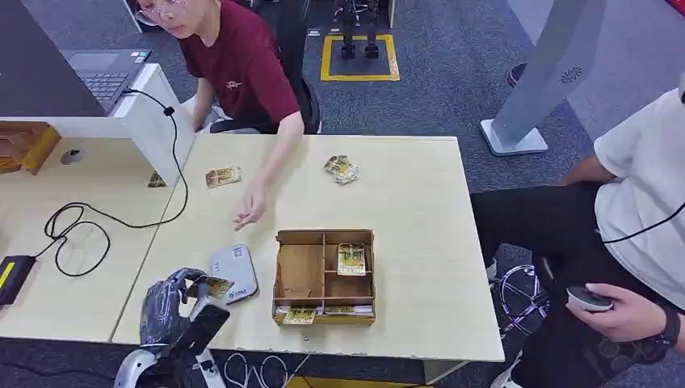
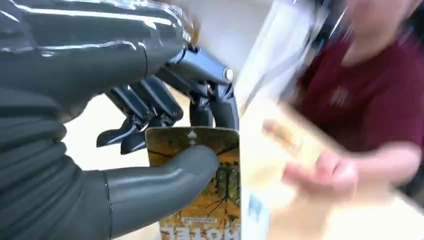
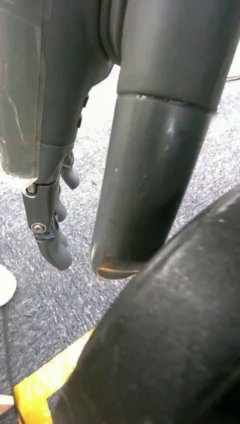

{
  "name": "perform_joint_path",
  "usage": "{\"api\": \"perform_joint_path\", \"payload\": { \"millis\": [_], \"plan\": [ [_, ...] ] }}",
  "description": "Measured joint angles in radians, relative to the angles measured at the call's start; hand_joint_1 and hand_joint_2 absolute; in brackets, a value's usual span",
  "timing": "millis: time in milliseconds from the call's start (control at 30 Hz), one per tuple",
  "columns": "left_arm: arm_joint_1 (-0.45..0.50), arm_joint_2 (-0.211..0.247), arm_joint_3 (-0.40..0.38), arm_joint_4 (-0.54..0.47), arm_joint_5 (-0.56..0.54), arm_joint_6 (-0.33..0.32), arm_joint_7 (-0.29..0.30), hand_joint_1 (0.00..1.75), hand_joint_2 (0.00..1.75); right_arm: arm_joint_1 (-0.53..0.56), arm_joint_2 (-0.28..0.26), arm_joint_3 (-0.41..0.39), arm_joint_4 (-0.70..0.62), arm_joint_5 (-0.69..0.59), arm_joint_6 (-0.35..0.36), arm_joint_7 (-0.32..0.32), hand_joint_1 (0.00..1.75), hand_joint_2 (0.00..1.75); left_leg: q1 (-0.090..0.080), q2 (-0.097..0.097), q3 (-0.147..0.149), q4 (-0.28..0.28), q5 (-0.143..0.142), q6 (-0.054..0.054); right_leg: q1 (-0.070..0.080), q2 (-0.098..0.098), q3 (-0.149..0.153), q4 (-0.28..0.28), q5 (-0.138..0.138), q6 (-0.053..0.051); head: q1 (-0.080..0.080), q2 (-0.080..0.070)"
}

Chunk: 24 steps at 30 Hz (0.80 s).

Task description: Pass the card to the sensor for recognition and then transmit it.

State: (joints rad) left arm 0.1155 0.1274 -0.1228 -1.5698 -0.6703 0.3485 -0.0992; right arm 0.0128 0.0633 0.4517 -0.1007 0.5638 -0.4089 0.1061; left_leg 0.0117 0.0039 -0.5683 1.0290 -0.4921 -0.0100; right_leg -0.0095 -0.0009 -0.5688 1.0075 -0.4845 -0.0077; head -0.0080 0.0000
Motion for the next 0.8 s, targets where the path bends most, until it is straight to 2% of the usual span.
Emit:
{"api": "perform_joint_path", "payload": {
  "millis": [100, 200, 400, 500, 800],
  "plan": [
    [0.000, -0.019, 0.003, -0.022, 0.104, -0.064, 0.005, 1.75, 1.75, 0.000, 0.000, 0.000, 0.002, -0.001, -0.006, 0.000, 0.00, 0.00, 0.000, 0.000, 0.000, 0.000, 0.000, 0.000, 0.000, 0.000, 0.000, 0.000, 0.000, 0.000, 0.000, 0.000],
    [-0.004, -0.037, 0.012, -0.035, 0.150, -0.081, 0.034, 1.75, 1.75, 0.000, 0.000, 0.000, 0.005, -0.001, -0.012, 0.000, 0.00, 0.00, 0.000, 0.000, 0.000, 0.000, 0.000, 0.000, 0.000, 0.000, 0.000, 0.000, 0.000, 0.000, 0.000, 0.000],
    [-0.031, -0.056, 0.017, -0.035, 0.162, -0.083, 0.085, 1.75, 1.75, 0.000, 0.000, 0.002, 0.005, -0.001, -0.013, 0.007, 0.00, 0.00, 0.000, 0.000, 0.000, 0.000, 0.000, 0.000, 0.000, 0.000, 0.000, 0.000, 0.000, 0.000, 0.000, 0.000],
    [-0.059, -0.071, 0.017, -0.026, 0.215, -0.086, 0.108, 1.75, 1.75, -0.001, 0.000, 0.008, 0.005, 0.000, -0.013, 0.013, 0.00, 0.00, 0.000, 0.000, 0.000, 0.000, 0.000, 0.000, 0.000, 0.000, 0.000, 0.000, 0.000, 0.000, 0.000, 0.000],
    [-0.156, -0.089, 0.012, 0.063, 0.227, -0.036, 0.138, 1.75, 1.75, -0.005, 0.000, 0.026, 0.004, 0.003, -0.010, 0.024, 0.00, 0.00, 0.000, 0.000, 0.000, 0.000, 0.001, 0.000, 0.000, 0.000, 0.000, 0.000, 0.000, 0.000, 0.000, 0.000]
  ]
}}
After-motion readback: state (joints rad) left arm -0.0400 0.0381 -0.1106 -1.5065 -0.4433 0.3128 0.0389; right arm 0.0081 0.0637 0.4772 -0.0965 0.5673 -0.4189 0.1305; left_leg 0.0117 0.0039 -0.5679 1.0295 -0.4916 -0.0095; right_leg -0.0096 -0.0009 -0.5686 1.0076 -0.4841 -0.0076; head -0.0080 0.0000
